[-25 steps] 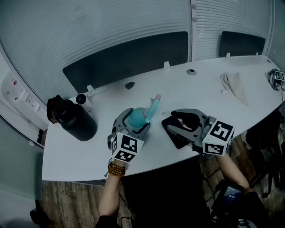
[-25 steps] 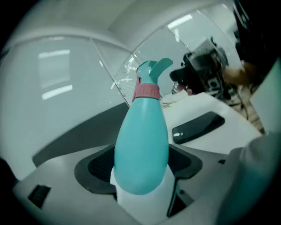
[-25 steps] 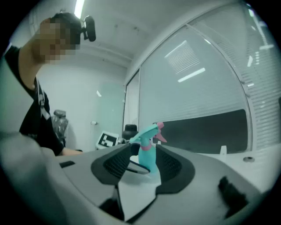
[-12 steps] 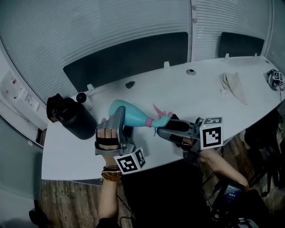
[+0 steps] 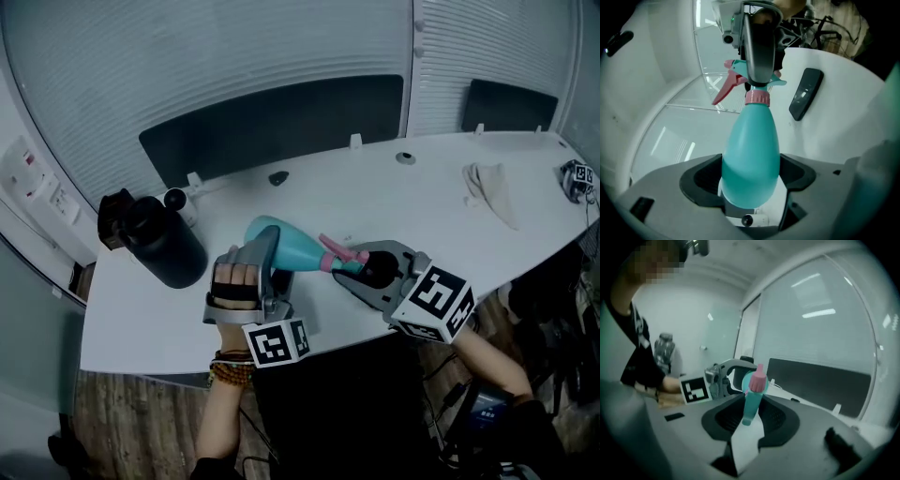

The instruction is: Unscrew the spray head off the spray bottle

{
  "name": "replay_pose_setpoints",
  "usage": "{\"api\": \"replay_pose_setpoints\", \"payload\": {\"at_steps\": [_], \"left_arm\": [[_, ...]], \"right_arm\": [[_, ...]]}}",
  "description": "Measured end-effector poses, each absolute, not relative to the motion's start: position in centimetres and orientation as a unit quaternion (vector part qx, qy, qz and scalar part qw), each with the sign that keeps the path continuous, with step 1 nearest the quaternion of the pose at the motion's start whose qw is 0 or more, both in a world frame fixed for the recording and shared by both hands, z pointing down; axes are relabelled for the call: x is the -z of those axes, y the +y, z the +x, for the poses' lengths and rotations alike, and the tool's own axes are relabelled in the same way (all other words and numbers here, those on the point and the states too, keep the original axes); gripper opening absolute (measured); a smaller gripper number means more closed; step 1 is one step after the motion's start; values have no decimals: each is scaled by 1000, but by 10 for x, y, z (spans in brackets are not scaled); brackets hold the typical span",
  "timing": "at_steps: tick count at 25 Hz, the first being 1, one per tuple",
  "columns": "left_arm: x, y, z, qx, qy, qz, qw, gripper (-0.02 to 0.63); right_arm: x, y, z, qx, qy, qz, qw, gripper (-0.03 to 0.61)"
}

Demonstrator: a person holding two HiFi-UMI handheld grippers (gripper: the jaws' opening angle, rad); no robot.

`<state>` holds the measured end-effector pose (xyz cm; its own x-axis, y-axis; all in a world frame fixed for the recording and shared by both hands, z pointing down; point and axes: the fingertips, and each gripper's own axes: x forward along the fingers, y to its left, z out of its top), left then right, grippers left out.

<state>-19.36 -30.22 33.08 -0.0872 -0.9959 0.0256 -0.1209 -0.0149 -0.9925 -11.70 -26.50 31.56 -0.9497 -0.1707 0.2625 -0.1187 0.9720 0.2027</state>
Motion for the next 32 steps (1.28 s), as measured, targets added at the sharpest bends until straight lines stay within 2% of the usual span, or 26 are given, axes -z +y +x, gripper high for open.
{"api": "replay_pose_setpoints", "payload": {"at_steps": [5, 10, 13, 16, 19, 21, 29, 32], "left_arm": [[-356, -291, -186, 462, 490, -668, 317, 376], [-367, -271, -174, 420, 397, -781, 235, 371], [-368, -258, -169, 407, 335, -832, 176, 370], [-369, -244, -164, 378, 271, -881, 88, 368], [-371, -225, -155, 341, 191, -920, -17, 368], [-372, -215, -149, 331, 152, -930, -53, 368], [-373, -235, -167, 347, 223, -911, 18, 370], [-362, -254, -191, 366, 303, -876, 85, 370]], "right_arm": [[-315, -248, -122, 366, -894, 42, 255, 92], [-320, -236, -117, 610, -716, -30, 338, 92], [-315, -227, -116, 698, -629, -58, 339, 92], [-308, -221, -116, 781, -532, -71, 320, 91], [-307, -216, -113, 856, -421, -89, 286, 91], [-309, -211, -110, 881, -381, -100, 261, 91], [-302, -240, -97, 827, -477, -35, 296, 94], [-284, -252, -92, 737, -607, 16, 298, 94]]}}
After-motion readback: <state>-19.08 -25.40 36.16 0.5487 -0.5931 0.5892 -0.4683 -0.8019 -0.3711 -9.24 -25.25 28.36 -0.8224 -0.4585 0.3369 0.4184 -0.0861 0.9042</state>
